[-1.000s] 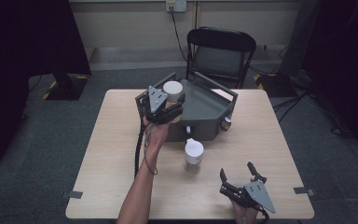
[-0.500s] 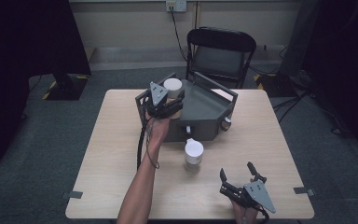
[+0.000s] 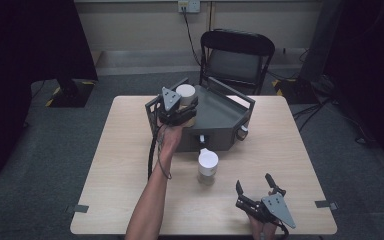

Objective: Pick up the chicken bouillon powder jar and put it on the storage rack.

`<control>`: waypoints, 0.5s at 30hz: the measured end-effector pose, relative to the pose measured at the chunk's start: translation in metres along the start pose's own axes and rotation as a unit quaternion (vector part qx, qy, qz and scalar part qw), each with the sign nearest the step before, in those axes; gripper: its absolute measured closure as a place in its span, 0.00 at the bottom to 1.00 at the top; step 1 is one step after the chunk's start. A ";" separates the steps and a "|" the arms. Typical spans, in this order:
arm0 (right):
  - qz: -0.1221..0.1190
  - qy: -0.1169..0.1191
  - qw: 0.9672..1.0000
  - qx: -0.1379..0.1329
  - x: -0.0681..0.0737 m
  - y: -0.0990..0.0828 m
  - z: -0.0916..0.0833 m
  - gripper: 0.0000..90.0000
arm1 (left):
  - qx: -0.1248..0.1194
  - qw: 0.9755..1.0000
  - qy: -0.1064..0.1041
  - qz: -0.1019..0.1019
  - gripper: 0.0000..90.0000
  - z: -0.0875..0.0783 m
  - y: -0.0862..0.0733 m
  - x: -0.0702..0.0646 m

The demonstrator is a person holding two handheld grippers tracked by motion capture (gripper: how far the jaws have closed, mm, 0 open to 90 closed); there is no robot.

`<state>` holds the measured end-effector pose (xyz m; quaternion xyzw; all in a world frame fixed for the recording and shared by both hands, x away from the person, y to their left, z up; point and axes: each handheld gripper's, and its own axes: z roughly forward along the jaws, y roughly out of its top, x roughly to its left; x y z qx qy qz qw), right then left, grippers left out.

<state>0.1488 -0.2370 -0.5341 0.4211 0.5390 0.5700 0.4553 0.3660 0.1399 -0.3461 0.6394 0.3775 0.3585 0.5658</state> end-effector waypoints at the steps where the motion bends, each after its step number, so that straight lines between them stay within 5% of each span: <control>1: 0.000 0.000 1.000 0.000 0.000 0.000 0.000 0.01 | 0.002 1.000 0.002 -0.001 0.39 0.001 0.000 -0.002; 15: 0.000 -0.001 1.000 0.000 0.000 0.000 0.000 0.01 | -0.001 1.000 0.004 -0.017 0.39 0.002 -0.009 0.000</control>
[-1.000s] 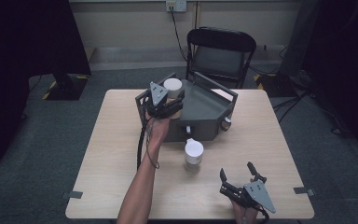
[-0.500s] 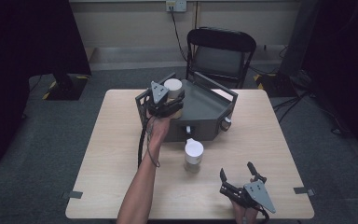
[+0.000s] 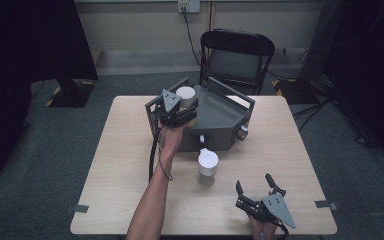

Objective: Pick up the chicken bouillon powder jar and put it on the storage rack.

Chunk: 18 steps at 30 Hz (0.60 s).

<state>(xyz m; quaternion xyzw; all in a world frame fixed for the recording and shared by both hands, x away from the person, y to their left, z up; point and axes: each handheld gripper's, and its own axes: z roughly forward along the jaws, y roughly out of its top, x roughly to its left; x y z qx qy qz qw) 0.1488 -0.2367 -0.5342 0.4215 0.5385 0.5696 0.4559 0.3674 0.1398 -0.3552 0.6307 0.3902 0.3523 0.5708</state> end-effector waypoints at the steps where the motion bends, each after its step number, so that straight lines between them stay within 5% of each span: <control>1: 0.000 0.000 1.000 0.000 0.000 0.000 0.000 0.01 | -0.001 1.000 0.000 -0.001 0.39 0.000 -0.001 0.000; 18: 0.000 0.000 1.000 0.000 0.000 0.000 0.000 0.01 | 0.005 1.000 -0.002 -0.006 0.37 0.001 0.002 0.001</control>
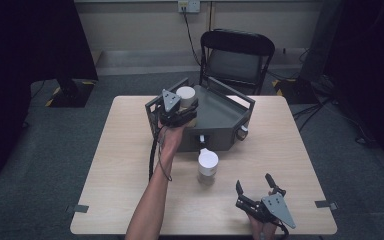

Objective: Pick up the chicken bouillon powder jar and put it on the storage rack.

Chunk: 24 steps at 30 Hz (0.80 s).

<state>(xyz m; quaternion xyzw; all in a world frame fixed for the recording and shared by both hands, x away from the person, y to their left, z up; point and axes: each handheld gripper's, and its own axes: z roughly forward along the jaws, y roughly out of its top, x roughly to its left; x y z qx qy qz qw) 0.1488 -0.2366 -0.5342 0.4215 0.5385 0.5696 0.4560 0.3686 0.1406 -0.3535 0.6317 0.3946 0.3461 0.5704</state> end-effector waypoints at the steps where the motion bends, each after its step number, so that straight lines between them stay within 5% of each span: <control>1: 0.000 0.000 1.000 0.000 0.000 0.000 0.000 0.01 | 0.001 1.000 0.000 -0.001 0.33 0.000 0.000 0.000; 7: 0.000 0.000 1.000 0.000 0.000 0.000 0.000 0.01 | -0.009 1.000 -0.005 -0.023 0.18 -0.003 -0.004 0.003; 14: 0.000 0.000 1.000 0.000 0.000 0.000 0.000 0.01 | -0.021 1.000 -0.010 -0.009 0.02 -0.012 0.000 -0.002; 24: 0.000 0.000 1.000 0.000 0.000 0.000 0.000 0.01 | -0.044 0.999 -0.009 -0.003 0.00 -0.030 -0.005 -0.003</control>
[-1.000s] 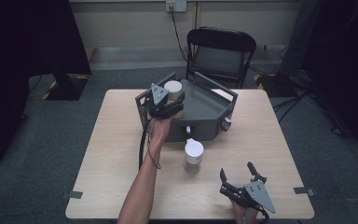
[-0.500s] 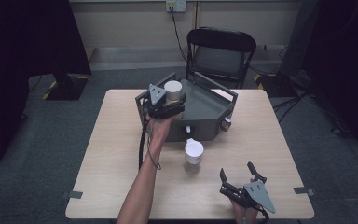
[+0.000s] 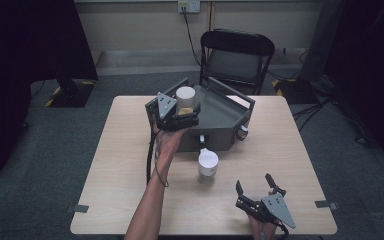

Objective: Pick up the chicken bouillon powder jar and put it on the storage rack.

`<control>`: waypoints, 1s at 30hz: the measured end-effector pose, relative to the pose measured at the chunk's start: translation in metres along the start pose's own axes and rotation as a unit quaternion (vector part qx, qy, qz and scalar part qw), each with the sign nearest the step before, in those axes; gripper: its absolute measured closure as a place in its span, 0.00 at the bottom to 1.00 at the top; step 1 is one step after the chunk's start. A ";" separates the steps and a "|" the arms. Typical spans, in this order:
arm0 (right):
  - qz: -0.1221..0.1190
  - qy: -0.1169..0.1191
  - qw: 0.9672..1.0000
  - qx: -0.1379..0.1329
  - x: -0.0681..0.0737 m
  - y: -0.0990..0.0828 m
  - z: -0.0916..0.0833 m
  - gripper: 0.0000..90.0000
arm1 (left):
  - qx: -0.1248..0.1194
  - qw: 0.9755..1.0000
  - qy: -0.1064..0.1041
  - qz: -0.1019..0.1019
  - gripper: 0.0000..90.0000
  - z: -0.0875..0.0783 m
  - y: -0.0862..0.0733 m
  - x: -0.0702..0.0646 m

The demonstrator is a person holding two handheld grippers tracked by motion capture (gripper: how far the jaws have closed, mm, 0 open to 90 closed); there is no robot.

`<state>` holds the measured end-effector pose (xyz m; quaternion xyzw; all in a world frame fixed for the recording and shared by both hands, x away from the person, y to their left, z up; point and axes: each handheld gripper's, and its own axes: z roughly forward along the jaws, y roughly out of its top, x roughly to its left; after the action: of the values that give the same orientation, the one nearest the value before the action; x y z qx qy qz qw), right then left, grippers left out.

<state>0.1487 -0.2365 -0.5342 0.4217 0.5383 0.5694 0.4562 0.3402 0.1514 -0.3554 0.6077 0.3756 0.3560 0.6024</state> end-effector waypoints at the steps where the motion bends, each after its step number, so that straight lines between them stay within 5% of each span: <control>1: 0.000 0.000 1.000 0.000 0.000 0.000 0.000 0.01 | 0.000 1.000 -0.001 0.001 0.00 -0.002 0.000 0.001; 23: 0.000 -0.003 1.000 0.000 0.001 0.000 0.000 0.01 | -0.022 1.000 0.011 -0.001 0.00 -0.045 -0.032 -0.002; 30: 0.000 -0.003 1.000 0.000 0.001 0.000 0.000 0.01 | -0.031 0.999 0.015 0.015 0.00 -0.063 -0.040 -0.007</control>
<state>0.1485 -0.2354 -0.5343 0.4234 0.5367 0.5683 0.4580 0.2802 0.1744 -0.3941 0.5892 0.3640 0.3855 0.6098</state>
